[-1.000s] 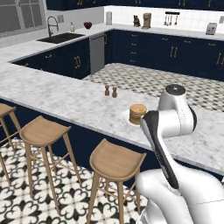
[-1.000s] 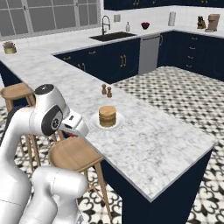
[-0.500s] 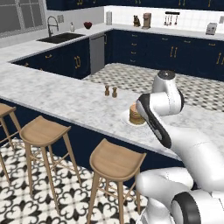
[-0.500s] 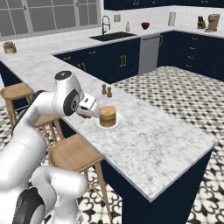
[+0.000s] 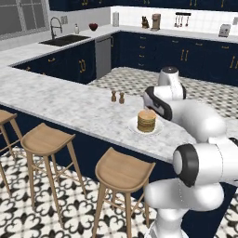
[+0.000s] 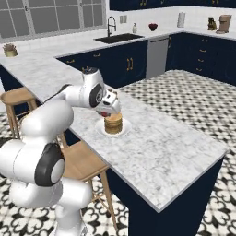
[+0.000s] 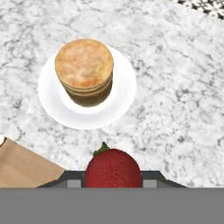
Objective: Take the strawberry from the fridge and place it on top of the pancake, located on the dining counter.
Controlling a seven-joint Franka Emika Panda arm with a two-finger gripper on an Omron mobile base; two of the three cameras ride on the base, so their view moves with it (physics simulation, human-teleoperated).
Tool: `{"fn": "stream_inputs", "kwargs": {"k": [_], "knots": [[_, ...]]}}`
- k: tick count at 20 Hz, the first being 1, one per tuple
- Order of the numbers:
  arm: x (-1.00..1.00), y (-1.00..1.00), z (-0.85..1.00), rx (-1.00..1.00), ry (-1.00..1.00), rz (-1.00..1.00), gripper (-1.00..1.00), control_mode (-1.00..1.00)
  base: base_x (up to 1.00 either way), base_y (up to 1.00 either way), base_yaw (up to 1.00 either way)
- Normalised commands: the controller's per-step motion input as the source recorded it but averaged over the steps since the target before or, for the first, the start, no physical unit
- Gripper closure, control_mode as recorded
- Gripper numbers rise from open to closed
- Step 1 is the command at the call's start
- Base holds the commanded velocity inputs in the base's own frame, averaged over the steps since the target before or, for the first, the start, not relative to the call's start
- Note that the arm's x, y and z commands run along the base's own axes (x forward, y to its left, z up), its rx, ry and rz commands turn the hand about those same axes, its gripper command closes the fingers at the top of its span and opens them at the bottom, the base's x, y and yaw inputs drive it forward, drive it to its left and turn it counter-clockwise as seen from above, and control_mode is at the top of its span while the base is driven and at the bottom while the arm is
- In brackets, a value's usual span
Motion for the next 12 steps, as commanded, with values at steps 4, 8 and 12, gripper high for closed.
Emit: {"fn": "stream_inputs", "kwargs": {"k": [4, 8, 12], "knots": [[1.0, 0.19, -0.41, 0.04, 0.11, 0.0, 1.0, -1.0, 0.0, 0.0, 0.0], [1.0, 0.0, -0.45, 0.05, 0.11, 0.0, 1.0, -1.0, 0.0, 0.0, 0.0], [0.98, -0.16, -0.55, 0.08, 0.11, 0.04, 1.0, -1.0, 0.0, 0.0, 0.0]]}}
